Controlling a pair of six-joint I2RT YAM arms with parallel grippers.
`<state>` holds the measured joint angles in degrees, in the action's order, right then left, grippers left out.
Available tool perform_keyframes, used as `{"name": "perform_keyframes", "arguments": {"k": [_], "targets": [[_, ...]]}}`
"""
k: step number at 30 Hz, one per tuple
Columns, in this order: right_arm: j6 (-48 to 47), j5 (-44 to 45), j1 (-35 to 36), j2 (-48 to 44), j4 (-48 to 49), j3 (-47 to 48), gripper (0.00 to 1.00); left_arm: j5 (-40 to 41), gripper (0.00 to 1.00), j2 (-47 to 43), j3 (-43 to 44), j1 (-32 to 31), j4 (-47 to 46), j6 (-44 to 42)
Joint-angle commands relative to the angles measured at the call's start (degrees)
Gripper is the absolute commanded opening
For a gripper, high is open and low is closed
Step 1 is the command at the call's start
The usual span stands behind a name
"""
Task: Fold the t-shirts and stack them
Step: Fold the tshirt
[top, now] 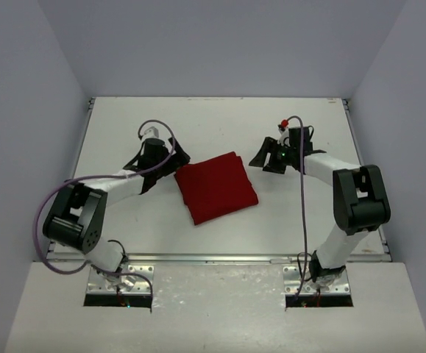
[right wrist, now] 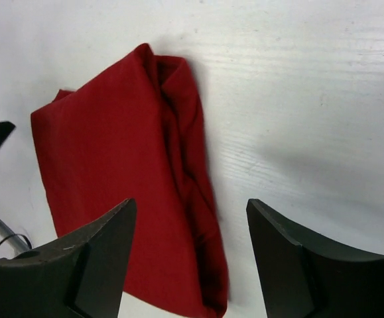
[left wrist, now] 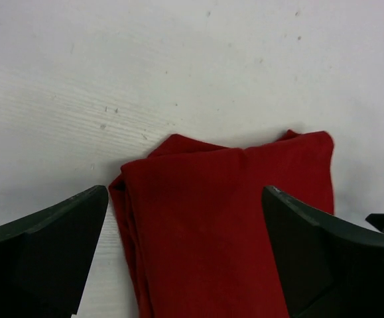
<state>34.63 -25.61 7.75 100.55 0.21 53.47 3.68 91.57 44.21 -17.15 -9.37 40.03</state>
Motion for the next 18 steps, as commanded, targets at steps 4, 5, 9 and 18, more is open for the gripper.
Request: {"name": "perform_keyframes", "arguments": {"k": [4,5,9,18], "targets": [[-5.26,-3.67,3.83,-0.37,-5.99,1.54,0.69,9.85,1.00,-14.30,-7.85,-0.52,12.36,10.05],[-7.54,-2.18,5.07,0.77,-9.40,3.37,0.69,10.20,1.00,-18.49,-10.78,-1.04,10.44,11.55],[-8.53,9.15,9.12,-0.08,-11.20,4.02,0.68,4.77,0.97,-24.06,-22.92,-3.24,1.03,13.77],[-5.89,28.93,13.69,-16.69,-16.81,-2.22,0.99,14.77,1.00,-39.00,-20.92,-12.81,19.63,12.08]]}}
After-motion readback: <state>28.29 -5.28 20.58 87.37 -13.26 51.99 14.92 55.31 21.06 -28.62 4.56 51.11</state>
